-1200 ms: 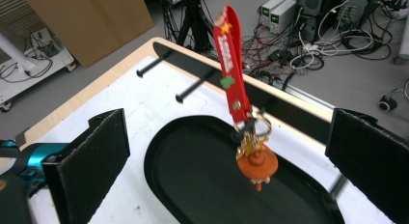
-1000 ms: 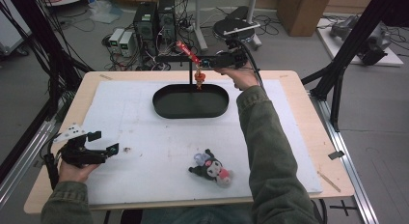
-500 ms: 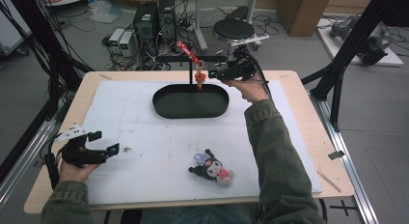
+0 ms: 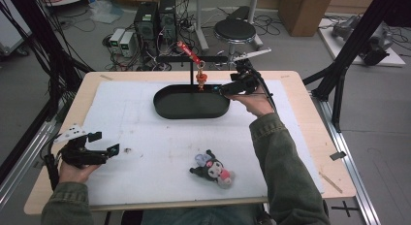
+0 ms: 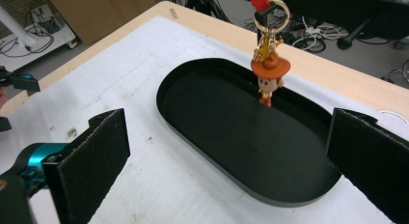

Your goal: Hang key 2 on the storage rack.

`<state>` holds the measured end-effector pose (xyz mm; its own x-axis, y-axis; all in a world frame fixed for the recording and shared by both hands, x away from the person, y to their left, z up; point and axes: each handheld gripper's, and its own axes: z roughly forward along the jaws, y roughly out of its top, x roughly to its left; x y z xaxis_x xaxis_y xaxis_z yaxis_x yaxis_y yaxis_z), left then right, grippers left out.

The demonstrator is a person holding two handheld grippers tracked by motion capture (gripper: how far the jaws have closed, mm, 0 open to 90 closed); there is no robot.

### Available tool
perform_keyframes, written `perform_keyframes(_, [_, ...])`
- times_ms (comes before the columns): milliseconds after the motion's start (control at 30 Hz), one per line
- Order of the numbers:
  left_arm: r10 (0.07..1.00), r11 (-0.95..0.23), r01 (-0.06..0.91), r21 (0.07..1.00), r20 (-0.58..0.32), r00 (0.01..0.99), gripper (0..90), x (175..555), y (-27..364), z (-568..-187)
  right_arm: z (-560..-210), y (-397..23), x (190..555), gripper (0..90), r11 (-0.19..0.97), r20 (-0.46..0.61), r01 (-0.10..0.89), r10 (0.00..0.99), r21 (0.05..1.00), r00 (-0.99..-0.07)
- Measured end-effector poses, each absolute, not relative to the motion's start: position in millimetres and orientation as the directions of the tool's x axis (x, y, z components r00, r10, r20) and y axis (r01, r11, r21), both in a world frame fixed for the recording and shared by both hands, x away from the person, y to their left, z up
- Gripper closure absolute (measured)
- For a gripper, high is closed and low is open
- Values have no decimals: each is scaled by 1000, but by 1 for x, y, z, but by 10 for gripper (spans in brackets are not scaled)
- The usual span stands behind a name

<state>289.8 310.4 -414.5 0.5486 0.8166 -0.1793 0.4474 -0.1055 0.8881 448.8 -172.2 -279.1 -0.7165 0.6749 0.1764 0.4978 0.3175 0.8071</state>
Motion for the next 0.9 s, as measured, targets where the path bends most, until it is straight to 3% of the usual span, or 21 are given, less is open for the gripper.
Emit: perform_keyframes(900, [818,-109,454,884,-179,546,42,291,310,-415,-323,-171,394,10,340,206,539,667,770,-716])
